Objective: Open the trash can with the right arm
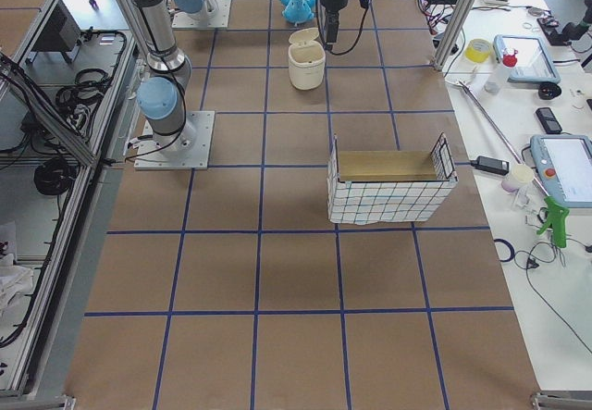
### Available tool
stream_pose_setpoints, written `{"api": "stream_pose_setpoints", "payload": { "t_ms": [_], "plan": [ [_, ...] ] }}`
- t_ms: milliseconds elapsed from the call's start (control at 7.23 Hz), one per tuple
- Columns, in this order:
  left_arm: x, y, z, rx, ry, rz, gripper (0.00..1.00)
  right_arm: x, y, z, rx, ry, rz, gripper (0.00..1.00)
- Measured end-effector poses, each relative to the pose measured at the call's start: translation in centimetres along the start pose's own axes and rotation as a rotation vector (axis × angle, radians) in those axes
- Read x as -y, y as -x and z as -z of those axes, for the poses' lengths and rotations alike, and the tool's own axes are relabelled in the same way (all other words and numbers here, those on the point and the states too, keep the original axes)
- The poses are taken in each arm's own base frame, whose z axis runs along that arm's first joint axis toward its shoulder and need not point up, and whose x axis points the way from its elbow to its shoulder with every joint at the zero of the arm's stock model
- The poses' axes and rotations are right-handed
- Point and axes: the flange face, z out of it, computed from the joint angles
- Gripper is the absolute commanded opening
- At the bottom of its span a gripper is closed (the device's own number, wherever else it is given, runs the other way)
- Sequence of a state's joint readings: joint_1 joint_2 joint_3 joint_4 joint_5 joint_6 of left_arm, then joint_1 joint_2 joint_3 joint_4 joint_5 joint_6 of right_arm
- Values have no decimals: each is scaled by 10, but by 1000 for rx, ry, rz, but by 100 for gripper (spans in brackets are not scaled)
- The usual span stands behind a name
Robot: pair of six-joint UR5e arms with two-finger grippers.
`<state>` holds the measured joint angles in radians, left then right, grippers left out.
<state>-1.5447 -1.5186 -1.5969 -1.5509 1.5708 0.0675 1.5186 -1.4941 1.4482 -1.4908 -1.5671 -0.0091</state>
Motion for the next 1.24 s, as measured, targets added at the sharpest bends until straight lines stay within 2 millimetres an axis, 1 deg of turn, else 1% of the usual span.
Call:
{"api": "stream_pose_setpoints", "payload": {
  "t_ms": [830,1245],
  "plan": [
    [0,0,0,0,0,0,100,-3,1,2,1,-2,-26,100],
    [0,0,0,0,0,0,100,-7,9,3,4,-3,-53,100]
  ]
}}
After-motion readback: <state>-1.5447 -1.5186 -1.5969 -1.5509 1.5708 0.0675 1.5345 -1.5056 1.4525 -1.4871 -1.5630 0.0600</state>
